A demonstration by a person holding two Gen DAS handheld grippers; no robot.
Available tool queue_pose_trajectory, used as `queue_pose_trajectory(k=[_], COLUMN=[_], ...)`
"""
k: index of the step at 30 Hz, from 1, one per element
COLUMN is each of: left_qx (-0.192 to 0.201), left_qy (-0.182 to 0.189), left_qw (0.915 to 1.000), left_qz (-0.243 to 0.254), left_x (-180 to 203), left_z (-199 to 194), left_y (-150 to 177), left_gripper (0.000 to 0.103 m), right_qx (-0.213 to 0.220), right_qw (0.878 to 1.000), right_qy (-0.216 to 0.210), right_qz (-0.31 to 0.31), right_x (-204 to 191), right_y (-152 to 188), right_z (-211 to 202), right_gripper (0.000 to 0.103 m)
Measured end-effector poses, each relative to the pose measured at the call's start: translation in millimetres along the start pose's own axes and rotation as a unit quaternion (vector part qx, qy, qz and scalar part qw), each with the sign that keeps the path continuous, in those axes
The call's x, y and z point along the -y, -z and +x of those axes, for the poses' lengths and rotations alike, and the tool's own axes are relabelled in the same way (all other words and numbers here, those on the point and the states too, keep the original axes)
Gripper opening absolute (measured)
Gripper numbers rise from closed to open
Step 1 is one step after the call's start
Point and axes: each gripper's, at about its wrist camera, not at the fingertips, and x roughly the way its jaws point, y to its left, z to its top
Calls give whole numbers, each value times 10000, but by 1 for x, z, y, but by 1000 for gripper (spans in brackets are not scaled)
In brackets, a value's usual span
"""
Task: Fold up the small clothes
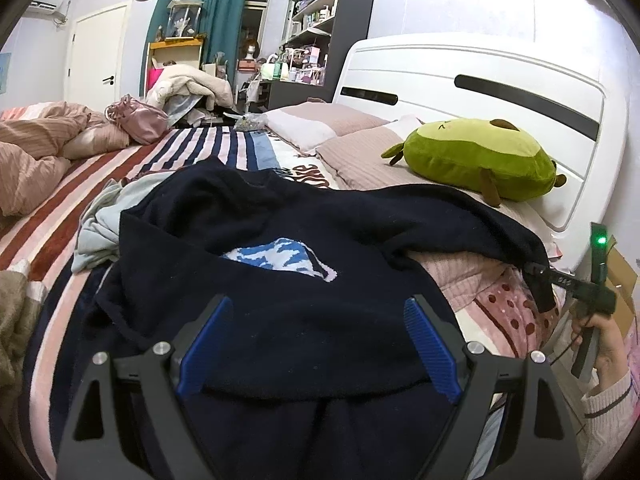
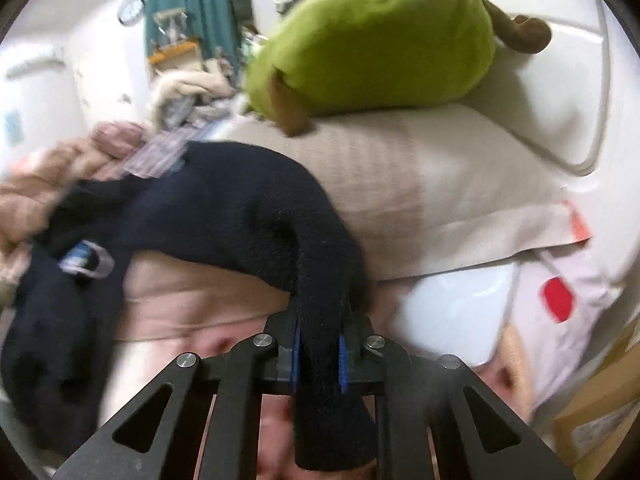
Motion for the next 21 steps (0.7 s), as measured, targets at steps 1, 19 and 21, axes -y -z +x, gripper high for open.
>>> queue_pose_trajectory(k=[1,19,21], left_qx=[26,670,693], left_qy=[9,-489,-541], left_qw=[10000,9956,9946], left_qz=[-19,-431,-543], left_x=[-2,-90,-105], left_z=[-2,-91,-99], left_y=[1,33,40], left_gripper=[85,88,88], right_qx=[123,-804,-1067], right_qw=[9995,9238,9174], right_qy=[-285,-3709,-3797], right_qz=[89,-495,-535], right_x=[-4,-278,-307], right_y=[0,9,21], right_z=[-8,15,35], right_gripper=[8,8,8])
